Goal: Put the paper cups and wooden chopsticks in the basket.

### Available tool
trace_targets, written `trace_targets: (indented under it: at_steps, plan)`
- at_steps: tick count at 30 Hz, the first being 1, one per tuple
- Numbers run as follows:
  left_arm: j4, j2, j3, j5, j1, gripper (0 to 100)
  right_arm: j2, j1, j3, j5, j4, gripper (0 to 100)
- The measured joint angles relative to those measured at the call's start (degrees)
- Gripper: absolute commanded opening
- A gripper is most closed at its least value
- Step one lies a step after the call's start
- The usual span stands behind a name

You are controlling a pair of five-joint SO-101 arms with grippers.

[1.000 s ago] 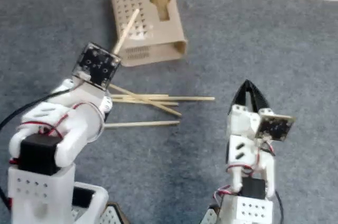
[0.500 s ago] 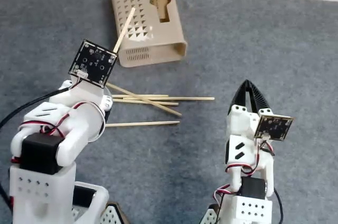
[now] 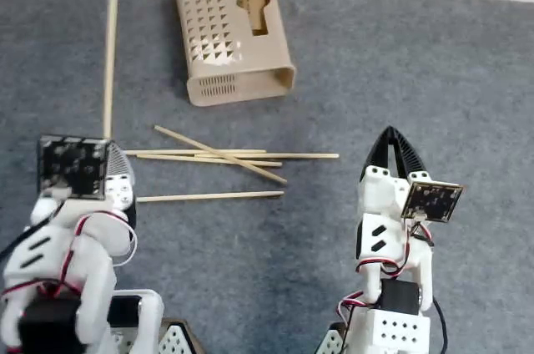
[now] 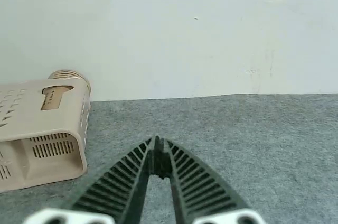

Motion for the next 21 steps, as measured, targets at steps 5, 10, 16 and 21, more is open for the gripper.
trace_targets:
  at_steps: [5, 10, 16, 21]
  plan:
    - [-7.5, -11.3, 14.2, 4.5, -4.8, 1, 0.0, -1.3, -4.7, 0.0, 6.2, 0.6]
    - [-10.9, -18.7, 23.2, 8.1, -8.0, 1, 0.0, -8.4, -11.5, 3.7, 10.3, 0.6]
    - [-11.5, -18.4, 28.4, 8.5, -8.8, 1, 0.0, -18.4, -13.5, 7.8, 11.3, 0.6]
    - [-11.6, -18.9, 29.4, 8.5, -8.8, 1, 0.0, -23.4, -14.9, 8.1, 11.3, 0.6]
